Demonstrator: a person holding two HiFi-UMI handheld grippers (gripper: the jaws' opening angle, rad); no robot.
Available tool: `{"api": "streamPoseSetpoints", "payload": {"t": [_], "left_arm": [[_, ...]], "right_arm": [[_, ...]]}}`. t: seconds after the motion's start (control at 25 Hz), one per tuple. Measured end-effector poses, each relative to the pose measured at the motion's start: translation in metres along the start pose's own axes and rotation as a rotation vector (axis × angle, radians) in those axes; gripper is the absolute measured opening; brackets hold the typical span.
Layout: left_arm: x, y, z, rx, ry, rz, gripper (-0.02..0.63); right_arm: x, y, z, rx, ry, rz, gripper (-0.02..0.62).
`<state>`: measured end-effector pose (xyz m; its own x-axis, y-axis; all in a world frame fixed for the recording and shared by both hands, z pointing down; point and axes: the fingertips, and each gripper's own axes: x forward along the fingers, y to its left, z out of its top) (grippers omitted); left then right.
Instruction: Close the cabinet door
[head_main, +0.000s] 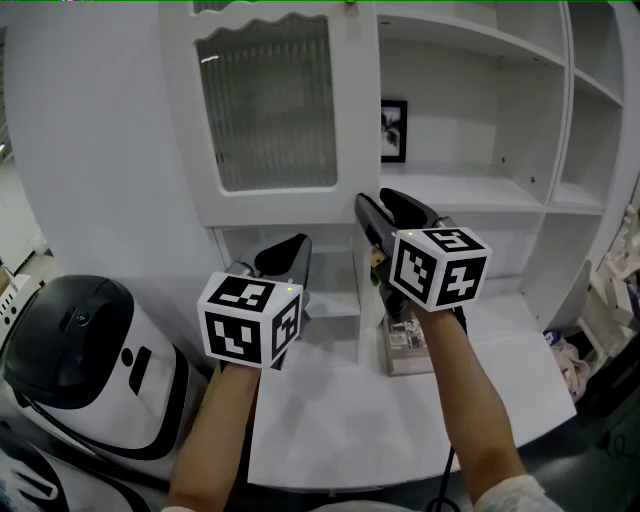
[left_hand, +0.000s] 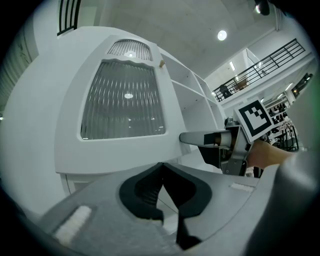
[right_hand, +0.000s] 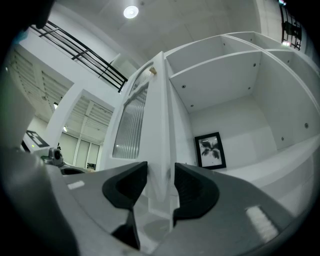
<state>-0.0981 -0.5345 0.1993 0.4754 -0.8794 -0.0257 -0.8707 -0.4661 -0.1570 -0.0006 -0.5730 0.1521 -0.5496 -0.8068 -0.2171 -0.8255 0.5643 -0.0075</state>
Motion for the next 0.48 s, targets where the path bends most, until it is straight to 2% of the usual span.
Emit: {"api": "streamPoseSetpoints", "payload": {"t": [0.48], "left_arm": [[0.006,0.009,-0.002,0.006,0.005,0.012,0.000]], "right_arm": [[0.013,-0.008,-0.003,-0.002,-0.012,-0.017,0.172]]}}
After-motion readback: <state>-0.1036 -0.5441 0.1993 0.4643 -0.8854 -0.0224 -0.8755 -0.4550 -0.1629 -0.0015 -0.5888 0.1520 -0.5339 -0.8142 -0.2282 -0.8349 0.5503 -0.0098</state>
